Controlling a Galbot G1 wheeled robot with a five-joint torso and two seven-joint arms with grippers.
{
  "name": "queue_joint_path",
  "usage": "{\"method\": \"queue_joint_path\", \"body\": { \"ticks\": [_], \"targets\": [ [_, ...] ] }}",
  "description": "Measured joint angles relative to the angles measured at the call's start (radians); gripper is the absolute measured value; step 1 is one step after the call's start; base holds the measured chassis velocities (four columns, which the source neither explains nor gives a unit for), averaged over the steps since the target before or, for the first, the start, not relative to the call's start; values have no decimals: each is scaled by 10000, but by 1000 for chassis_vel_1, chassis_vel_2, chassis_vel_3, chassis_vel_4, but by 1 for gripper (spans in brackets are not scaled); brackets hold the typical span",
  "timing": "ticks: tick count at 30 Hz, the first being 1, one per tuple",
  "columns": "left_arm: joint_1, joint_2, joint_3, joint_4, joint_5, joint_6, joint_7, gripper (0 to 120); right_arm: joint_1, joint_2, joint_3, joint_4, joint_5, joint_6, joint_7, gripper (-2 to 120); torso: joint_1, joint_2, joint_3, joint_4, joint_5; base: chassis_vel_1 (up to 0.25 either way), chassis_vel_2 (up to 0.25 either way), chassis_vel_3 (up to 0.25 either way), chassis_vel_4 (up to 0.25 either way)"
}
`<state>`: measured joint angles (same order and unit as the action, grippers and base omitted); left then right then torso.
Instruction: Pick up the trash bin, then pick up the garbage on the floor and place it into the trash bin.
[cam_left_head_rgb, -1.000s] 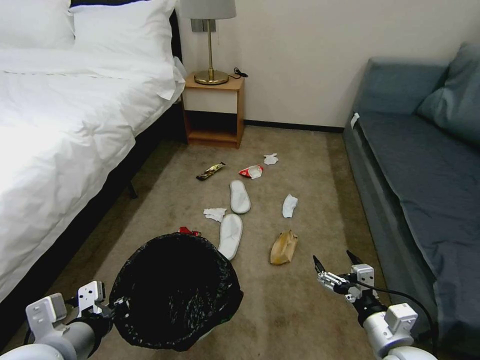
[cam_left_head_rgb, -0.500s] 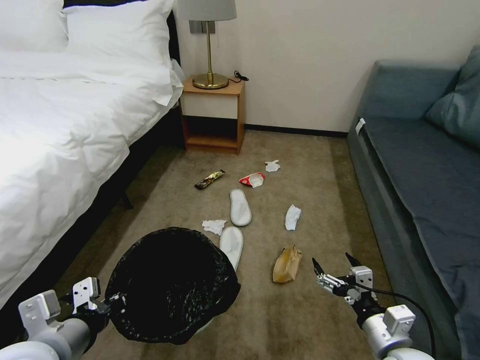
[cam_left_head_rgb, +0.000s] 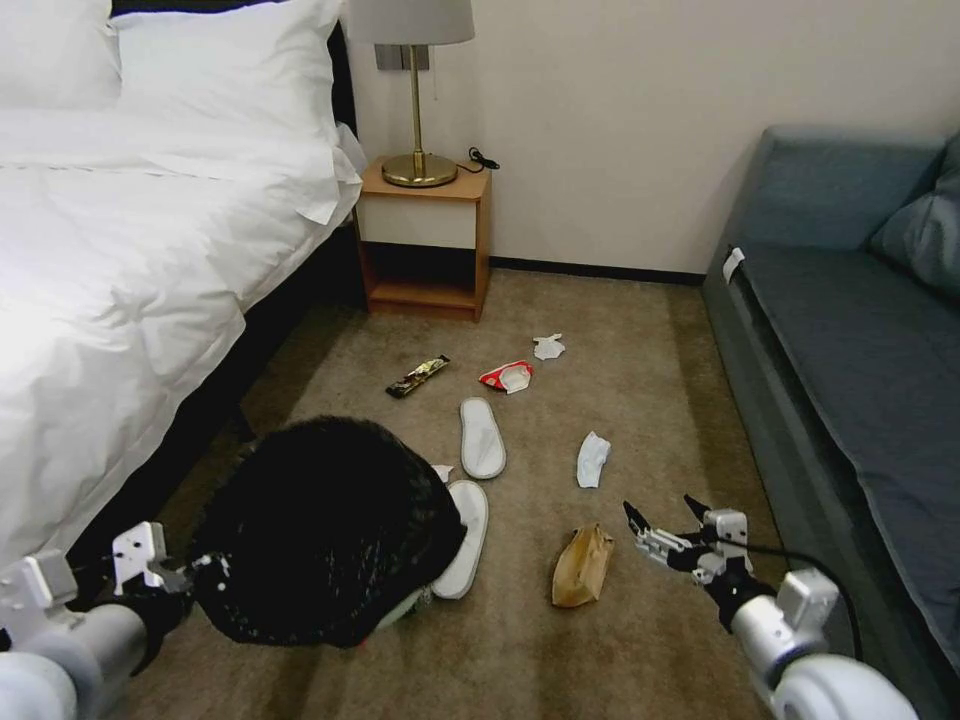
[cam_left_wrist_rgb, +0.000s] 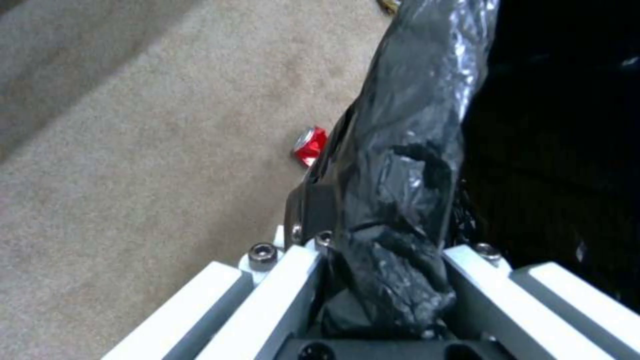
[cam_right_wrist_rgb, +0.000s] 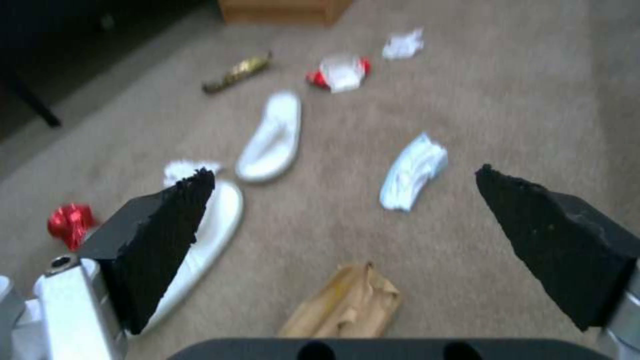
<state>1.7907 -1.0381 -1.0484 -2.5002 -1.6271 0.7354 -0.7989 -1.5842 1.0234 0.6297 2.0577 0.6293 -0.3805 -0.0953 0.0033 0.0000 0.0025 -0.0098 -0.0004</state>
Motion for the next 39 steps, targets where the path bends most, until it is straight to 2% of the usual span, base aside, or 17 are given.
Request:
{"method": "queue_joint_path", "body": {
  "ticks": [2, 3, 8, 9, 10, 12, 16, 19, 21, 24, 29, 39],
  "targets": [
    [-18, 9, 0, 0, -4, 0, 0, 0, 194, -293, -167, -181, 358, -150, 152, 100, -1, 0, -1, -1, -2, 0, 0, 0, 0],
    [-101, 19, 34, 0, 0, 1, -43, 0, 740, -823, -726, -751, 1316, -432, 470, 100, -1, 0, 0, 0, 7, 0, 0, 0, 0],
    [-373, 63, 112, 0, 6, 2, -172, 0, 1839, -1185, -1911, -1940, 2125, -811, 678, 100, 0, -1, 1, -1, 6, 0, 0, 0, 0],
    [-527, 118, 72, 0, -13, 1, -242, 0, 2394, -1149, -2495, -2454, 2358, -1064, 835, 100, 0, -1, 0, -3, 6, 0, 0, 0, 0],
    [-527, 118, 72, 0, -13, 1, -242, 0, 2394, -1149, -2495, -2454, 2358, -1064, 835, 100, 0, -1, 0, -3, 6, 0, 0, 0, 0],
    [-728, 207, -15, 0, -161, 1, -317, 0, 3161, -910, -3158, -3055, 3106, -1757, 1344, 100, 0, -1, 1, -2, 5, 0, 0, 0, 0],
    [-919, 285, -92, 0, -320, 1, -336, 0, 3894, -572, -3611, -3744, 3914, -2321, 1716, 100, -1, 0, 1, -1, 1, 0, 0, 0, 0],
    [-1113, 345, -105, 1, -400, 1, -325, 0, 4969, 39, -4133, -5154, 4929, -2848, 2241, 100, 0, -1, 1, 0, 5, 0, 0, 0, 0],
    [-1125, 334, -61, 1, -399, 1, -304, 0, 5274, 193, -4272, -5574, 5254, -3078, 2417, 100, -1, -1, 1, -1, 4, 0, 0, 0, 0],
    [-1113, 282, 36, 1, -394, 1, -233, 0, 5789, 388, -4426, -6299, 5591, -3471, 2627, 100, -1, -1, 1, -1, 3, 0, 0, 0, 0],
    [-1082, 206, 128, 2, -347, 2, -143, 0, 6297, 372, -4706, -6958, 6111, -3612, 2959, 100, -1, -1, 1, -1, 2, 0, 0, 0, 0],
    [-1057, 118, 52, 2, -295, 1, -8, 0, 6677, 646, -5110, -8108, 5298, -3608, 2810, 100, -1, -1, 0, -2, 2, 0, 0, 0, 0]
  ]
}}
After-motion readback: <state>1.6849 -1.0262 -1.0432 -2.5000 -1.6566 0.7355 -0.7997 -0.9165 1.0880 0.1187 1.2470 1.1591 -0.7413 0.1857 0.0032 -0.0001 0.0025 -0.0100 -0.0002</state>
